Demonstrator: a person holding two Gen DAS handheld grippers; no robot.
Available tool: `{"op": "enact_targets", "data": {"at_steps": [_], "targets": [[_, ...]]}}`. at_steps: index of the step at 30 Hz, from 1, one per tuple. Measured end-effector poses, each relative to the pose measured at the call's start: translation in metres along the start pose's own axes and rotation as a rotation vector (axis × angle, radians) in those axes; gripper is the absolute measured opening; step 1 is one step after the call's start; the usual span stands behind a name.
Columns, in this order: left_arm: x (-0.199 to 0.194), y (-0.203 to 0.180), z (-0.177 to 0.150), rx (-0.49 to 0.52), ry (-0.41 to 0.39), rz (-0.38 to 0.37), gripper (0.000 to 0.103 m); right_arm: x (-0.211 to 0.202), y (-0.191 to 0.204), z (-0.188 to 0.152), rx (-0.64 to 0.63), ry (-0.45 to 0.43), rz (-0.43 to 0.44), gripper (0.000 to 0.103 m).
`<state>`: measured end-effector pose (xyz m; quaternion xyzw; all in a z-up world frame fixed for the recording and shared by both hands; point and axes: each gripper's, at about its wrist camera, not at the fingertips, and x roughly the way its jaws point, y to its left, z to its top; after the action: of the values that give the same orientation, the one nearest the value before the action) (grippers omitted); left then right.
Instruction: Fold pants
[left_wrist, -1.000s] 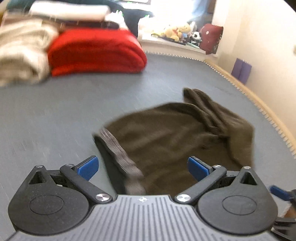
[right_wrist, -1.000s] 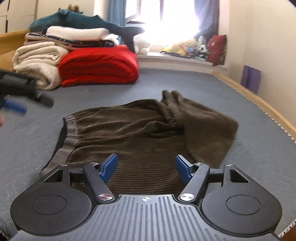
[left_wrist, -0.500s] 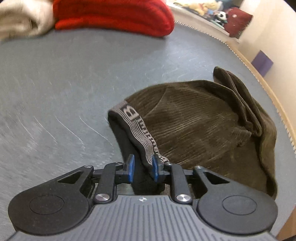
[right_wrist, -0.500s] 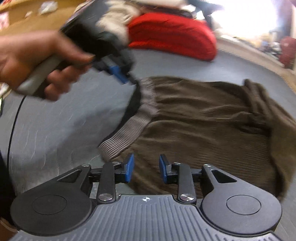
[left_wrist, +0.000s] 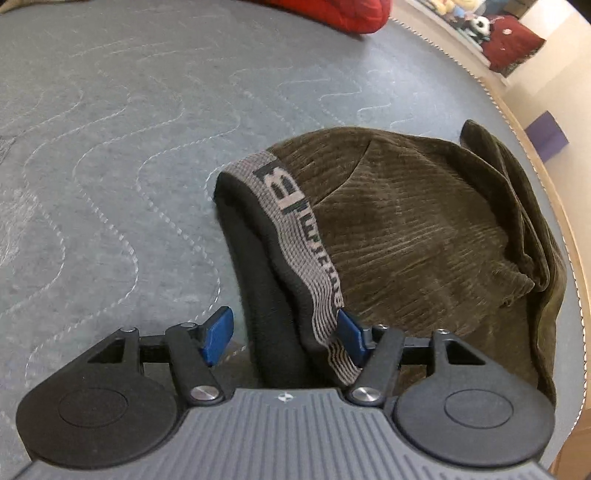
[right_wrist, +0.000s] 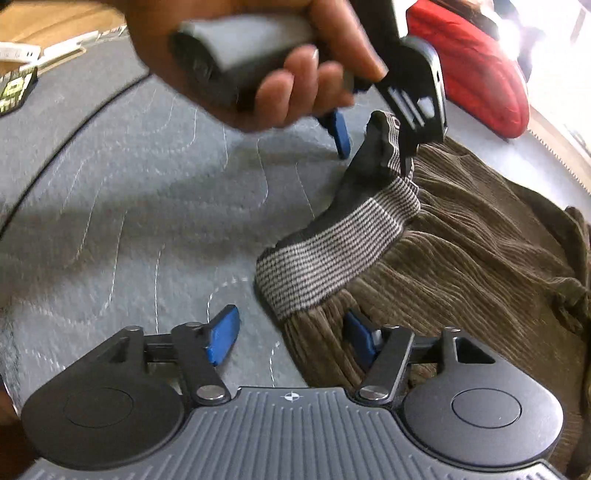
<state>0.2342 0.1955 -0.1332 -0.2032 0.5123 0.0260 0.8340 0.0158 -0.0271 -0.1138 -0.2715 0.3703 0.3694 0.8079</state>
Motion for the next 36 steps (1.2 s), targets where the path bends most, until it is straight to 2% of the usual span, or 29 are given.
{"op": "enact_targets", "data": {"at_steps": [2, 3, 4, 7, 12, 16, 20, 27, 30, 33, 34, 36], "targets": [[0.001, -0.003, 0.001, 0.033, -0.014, -0.005, 0.054, 0.0, -0.007, 0.001, 0.013, -0.003, 0.0, 0.036], [0.001, -0.003, 0.001, 0.038, -0.019, -0.015, 0.042, -0.003, -0.01, 0.002, 0.025, -0.01, 0.017, 0.031], [-0.001, -0.003, 0.001, 0.037, -0.03, -0.015, 0.026, -0.006, -0.012, 0.002, 0.032, -0.02, 0.024, 0.03], [-0.016, -0.005, 0.003, 0.038, -0.057, -0.044, 0.013, -0.026, -0.008, 0.004, 0.013, -0.077, 0.017, 0.024], [-0.069, -0.013, 0.008, 0.106, -0.165, -0.087, 0.011, -0.062, 0.007, 0.017, 0.004, -0.164, -0.011, 0.019], [-0.103, -0.001, 0.005, 0.149, -0.193, -0.031, 0.011, -0.079, 0.043, 0.038, -0.06, -0.191, -0.004, 0.018], [-0.134, 0.042, 0.0, 0.137, -0.2, 0.027, 0.011, -0.082, 0.089, 0.067, -0.098, -0.215, 0.049, 0.017], [-0.177, 0.131, -0.009, 0.029, -0.216, 0.088, 0.011, -0.061, 0.156, 0.116, -0.089, -0.226, 0.159, 0.017], [-0.192, 0.15, -0.011, 0.012, -0.22, 0.105, 0.01, -0.055, 0.168, 0.131, -0.046, -0.222, 0.179, 0.017], [-0.197, 0.151, -0.011, 0.027, -0.233, 0.175, 0.001, -0.054, 0.168, 0.137, -0.007, -0.199, 0.188, 0.017], [-0.201, 0.154, -0.011, 0.039, -0.246, 0.217, 0.001, -0.056, 0.161, 0.134, -0.003, -0.186, 0.193, 0.017], [-0.209, 0.154, -0.011, 0.041, -0.267, 0.233, 0.003, -0.048, 0.151, 0.13, 0.02, -0.119, 0.201, 0.021]]}}
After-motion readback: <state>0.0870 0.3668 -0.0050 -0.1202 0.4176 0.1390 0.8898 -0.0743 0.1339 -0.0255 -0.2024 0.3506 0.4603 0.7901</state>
